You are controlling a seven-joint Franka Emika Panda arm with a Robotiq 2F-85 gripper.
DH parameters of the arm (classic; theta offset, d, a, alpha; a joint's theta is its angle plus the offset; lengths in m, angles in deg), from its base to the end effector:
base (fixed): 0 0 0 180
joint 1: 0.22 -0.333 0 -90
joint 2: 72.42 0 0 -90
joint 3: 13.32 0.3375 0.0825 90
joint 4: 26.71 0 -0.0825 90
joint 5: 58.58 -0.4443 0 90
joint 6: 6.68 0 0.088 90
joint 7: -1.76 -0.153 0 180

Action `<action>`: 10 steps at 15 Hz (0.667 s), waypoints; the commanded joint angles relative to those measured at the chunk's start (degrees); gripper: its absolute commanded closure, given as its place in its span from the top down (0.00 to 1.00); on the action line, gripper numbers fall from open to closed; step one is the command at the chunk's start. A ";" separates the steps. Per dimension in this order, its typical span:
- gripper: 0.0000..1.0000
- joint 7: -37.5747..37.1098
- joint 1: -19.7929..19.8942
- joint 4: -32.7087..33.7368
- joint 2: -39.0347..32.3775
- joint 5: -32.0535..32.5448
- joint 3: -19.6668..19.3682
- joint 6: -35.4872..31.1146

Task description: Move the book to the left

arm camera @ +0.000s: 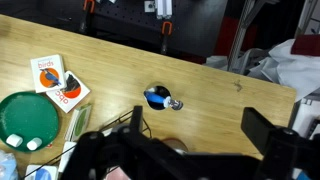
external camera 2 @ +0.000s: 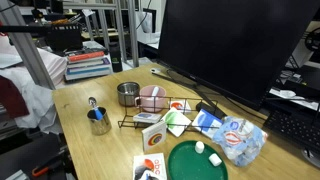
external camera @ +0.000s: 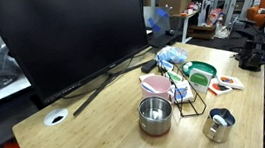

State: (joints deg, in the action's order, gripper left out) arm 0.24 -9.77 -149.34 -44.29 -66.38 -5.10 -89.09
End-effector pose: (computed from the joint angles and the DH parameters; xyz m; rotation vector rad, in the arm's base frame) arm 0.3896 0.1560 0.5466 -3.0616 -0.4049 0.3460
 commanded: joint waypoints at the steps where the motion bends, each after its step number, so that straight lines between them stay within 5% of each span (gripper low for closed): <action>1: 1.00 0.11 0.40 0.20 -0.06 -0.11 0.32 0.18; 10: 1.00 -6.91 4.49 -0.20 -3.96 -2.61 -2.46 -0.63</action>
State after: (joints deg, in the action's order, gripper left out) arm -3.55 -6.95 -149.49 -46.75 -66.63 -7.17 -89.39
